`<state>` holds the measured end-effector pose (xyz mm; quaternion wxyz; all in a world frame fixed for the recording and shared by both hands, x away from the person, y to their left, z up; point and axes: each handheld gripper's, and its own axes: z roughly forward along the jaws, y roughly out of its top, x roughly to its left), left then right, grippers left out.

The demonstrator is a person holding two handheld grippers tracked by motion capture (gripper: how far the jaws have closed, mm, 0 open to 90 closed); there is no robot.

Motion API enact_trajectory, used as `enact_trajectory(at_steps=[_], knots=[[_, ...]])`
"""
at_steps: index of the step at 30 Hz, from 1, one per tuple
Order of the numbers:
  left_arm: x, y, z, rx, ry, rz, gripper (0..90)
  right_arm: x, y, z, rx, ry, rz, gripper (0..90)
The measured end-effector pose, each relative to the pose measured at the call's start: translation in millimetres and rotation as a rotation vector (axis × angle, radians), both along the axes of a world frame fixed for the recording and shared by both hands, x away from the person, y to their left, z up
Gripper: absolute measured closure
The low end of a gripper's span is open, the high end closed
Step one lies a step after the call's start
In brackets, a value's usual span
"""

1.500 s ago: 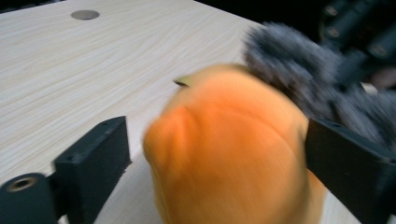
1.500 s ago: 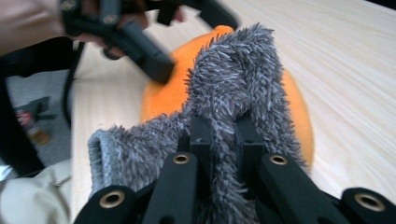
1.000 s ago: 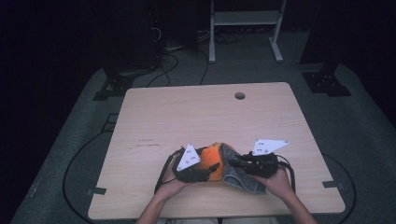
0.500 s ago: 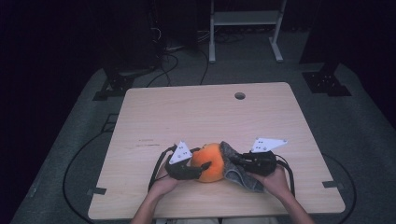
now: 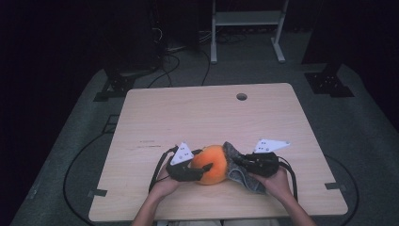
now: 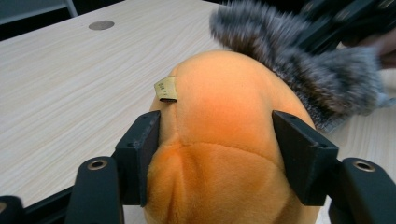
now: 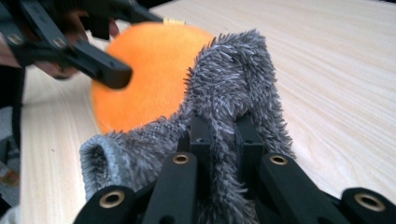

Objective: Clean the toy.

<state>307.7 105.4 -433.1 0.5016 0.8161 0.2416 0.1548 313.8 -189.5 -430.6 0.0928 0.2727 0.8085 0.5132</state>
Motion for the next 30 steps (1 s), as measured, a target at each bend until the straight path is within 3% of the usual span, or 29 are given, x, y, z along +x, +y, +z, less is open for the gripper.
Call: enact_trajectory(at_steps=[3,4,5,8,9,11,12,15,17,20,21,25,30], knots=[[-2.6,-1.7,-0.1,0.015,-0.017,-0.025,37.2,-5.2,8.1,8.5,0.075,-0.029,0.06,80.6],[-2.6,-1.7,-0.1,0.015,-0.017,-0.025,37.4,-5.2,8.1,8.5,0.075,-0.029,0.06,80.6],[-3.7,-0.9,-0.4,0.025,-0.023,-0.039,37.7,-4.5,13.4,4.3,0.04,-0.018,0.064,80.6],[-4.3,0.0,-1.2,0.02,-0.021,-0.042,38.0,0.5,8.7,-4.2,0.06,0.014,0.051,80.6],[-4.2,0.8,-1.2,0.021,-0.019,-0.047,38.2,4.0,2.3,-6.6,0.034,0.036,0.013,80.6],[-5.0,0.7,-1.5,0.02,-0.019,-0.05,38.4,3.6,-2.1,-3.7,0.026,0.033,-0.008,80.6],[-5.3,0.7,-1.5,0.023,-0.02,-0.055,38.5,2.1,-2.8,-1.2,0.048,0.027,-0.003,80.7],[-5.8,0.5,-1.1,0.02,-0.021,-0.066,38.1,-3.5,5.8,5.7,0.078,-0.008,0.048,80.6],[-4.7,2.0,-1.2,0.005,-0.003,-0.079,34.4,-4.9,14.5,4.9,0.057,-0.011,0.074,80.7],[-3.5,4.0,-1.9,0.001,0.0,-0.078,35.3,-4.9,17.8,2.8,0.042,-0.019,0.069,80.7],[-3.0,4.5,-1.8,0.005,0.001,-0.075,35.6,-1.6,13.2,-0.1,0.059,0.009,0.059,80.7],[-3.5,4.7,-2.1,0.009,-0.005,-0.081,35.8,6.9,-3.0,-11.3,0.043,0.066,-0.007,80.7],[-2.9,7.6,-2.8,0.01,-0.004,-0.087,36.2,-1.8,2.0,4.7,0.084,0.012,0.031,80.7]])
